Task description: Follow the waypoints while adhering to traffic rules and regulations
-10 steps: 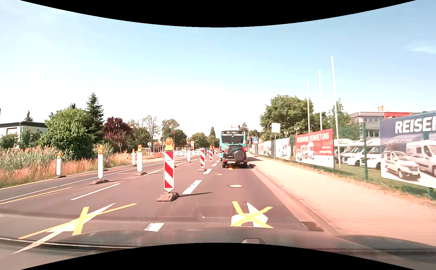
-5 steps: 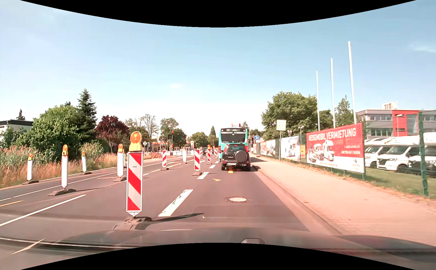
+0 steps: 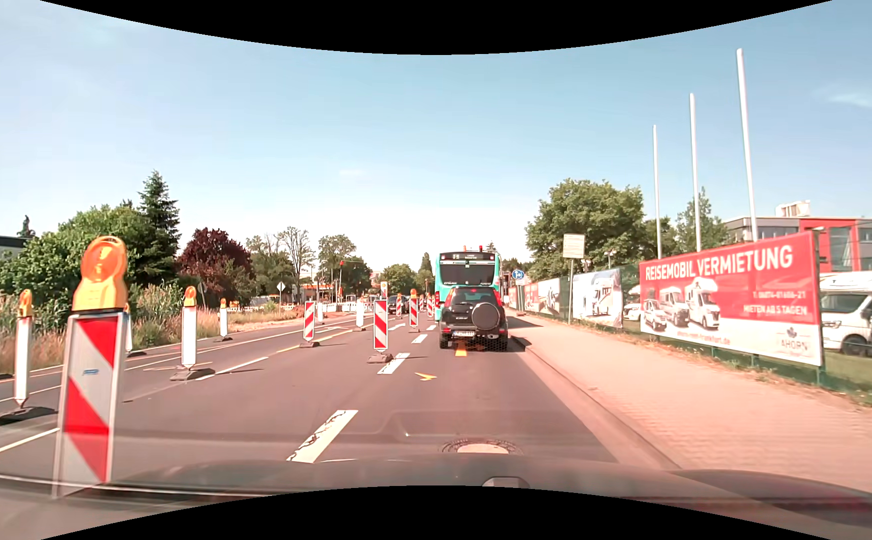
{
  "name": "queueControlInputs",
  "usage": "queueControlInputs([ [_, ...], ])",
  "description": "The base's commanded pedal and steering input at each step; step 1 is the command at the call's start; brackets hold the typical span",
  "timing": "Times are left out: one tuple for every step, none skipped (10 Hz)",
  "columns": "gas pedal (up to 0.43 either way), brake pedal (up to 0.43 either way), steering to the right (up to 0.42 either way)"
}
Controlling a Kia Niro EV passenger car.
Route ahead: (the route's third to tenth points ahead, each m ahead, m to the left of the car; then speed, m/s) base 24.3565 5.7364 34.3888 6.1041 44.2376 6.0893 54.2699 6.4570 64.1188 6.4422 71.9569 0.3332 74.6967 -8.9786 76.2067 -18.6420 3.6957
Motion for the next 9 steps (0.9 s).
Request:
queueControlInputs([
  [0.000, 0.207, -0.007],
  [0.000, 0.207, -0.007],
  [0.000, 0.207, -0.007],
  [0.000, 0.207, -0.007],
  [0.000, 0.207, -0.006],
  [0.000, 0.207, -0.006],
  [0.000, 0.207, -0.006],
  [0.000, 0.207, -0.006],
  [0.000, 0.207, -0.006],
])
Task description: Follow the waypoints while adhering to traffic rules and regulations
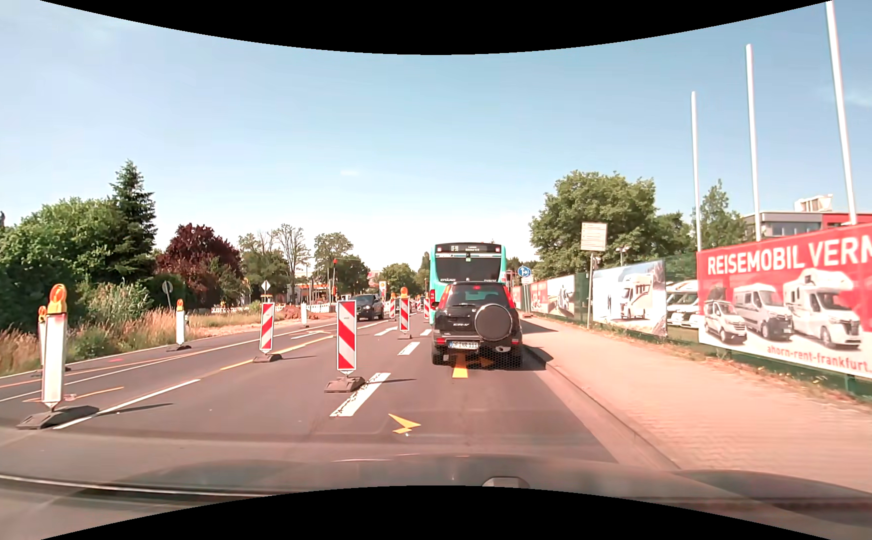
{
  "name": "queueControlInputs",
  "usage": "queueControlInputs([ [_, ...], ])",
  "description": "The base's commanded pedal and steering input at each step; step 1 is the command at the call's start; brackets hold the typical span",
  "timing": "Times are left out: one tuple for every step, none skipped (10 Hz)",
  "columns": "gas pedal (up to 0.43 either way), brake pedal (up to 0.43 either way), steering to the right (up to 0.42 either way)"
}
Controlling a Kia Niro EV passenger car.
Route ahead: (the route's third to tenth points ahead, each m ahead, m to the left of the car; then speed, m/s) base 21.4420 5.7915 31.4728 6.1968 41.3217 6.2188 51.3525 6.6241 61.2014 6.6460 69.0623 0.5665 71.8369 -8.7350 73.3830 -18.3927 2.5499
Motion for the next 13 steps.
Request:
queueControlInputs([
  [0.000, 0.207, -0.006],
  [0.000, 0.207, -0.006],
  [0.000, 0.207, -0.006],
  [0.000, 0.207, -0.006],
  [0.000, 0.207, -0.006],
  [0.000, 0.207, -0.006],
  [0.000, 0.207, -0.006],
  [0.000, 0.207, -0.006],
  [0.000, 0.207, -0.006],
  [0.000, 0.207, -0.006],
  [0.000, 0.207, -0.006],
  [0.000, 0.207, -0.006],
  [0.000, 0.207, -0.006],
])
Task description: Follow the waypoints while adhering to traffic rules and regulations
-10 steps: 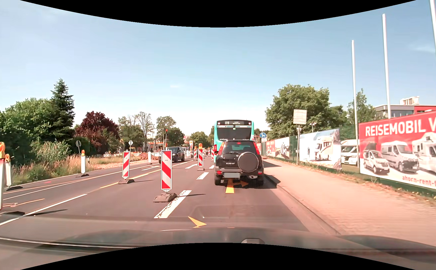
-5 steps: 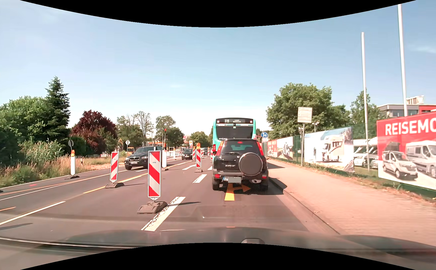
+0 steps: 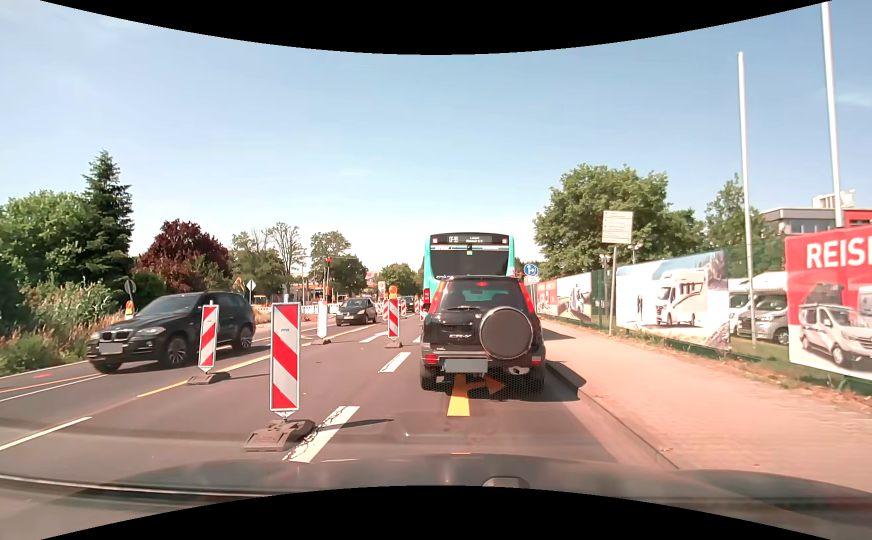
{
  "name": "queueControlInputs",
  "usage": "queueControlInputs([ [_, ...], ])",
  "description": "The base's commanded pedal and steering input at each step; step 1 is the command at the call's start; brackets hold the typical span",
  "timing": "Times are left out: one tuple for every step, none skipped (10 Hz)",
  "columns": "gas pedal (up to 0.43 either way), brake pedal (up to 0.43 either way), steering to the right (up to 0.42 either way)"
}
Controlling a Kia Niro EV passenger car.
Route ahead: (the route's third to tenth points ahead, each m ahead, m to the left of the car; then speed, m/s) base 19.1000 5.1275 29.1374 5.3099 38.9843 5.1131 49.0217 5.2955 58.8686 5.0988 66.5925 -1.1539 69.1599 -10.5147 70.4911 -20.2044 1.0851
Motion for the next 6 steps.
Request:
queueControlInputs([
  [0.000, 0.207, -0.006],
  [0.000, 0.207, -0.006],
  [0.000, 0.207, -0.006],
  [0.000, 0.207, -0.006],
  [0.000, 0.207, -0.006],
  [0.000, 0.207, -0.006],
])
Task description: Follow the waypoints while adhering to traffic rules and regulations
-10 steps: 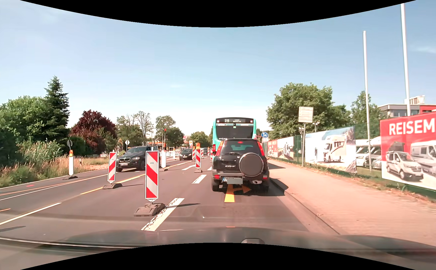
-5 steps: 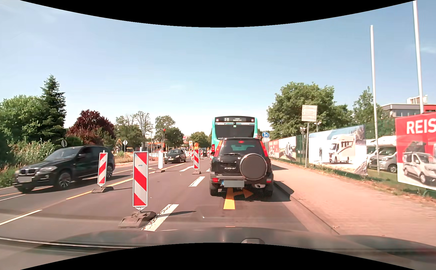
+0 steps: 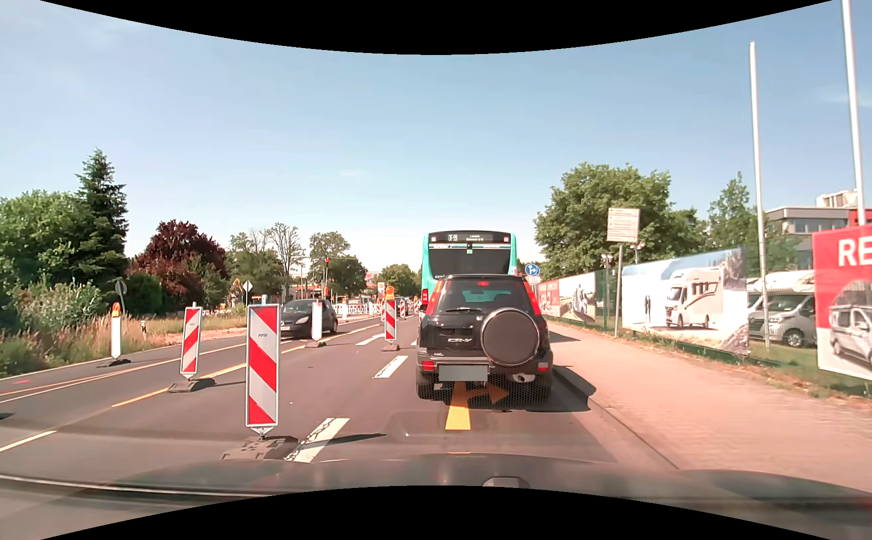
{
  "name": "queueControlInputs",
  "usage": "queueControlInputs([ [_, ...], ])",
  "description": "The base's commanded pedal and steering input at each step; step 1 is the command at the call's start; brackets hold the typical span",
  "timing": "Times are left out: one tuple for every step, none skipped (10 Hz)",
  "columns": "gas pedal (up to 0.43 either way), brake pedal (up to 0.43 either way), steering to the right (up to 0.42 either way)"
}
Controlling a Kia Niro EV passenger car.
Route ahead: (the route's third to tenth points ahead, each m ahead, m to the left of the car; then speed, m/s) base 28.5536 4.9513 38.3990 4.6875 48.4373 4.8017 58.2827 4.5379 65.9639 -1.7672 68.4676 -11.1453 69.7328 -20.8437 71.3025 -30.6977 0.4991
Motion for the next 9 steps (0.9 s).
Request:
queueControlInputs([
  [0.000, 0.207, -0.006],
  [0.000, 0.207, -0.006],
  [0.000, 0.207, -0.006],
  [0.000, 0.207, -0.006],
  [0.000, 0.207, -0.006],
  [0.000, 0.207, -0.006],
  [0.000, 0.207, -0.006],
  [0.000, 0.207, -0.006],
  [0.000, 0.207, -0.006],
])
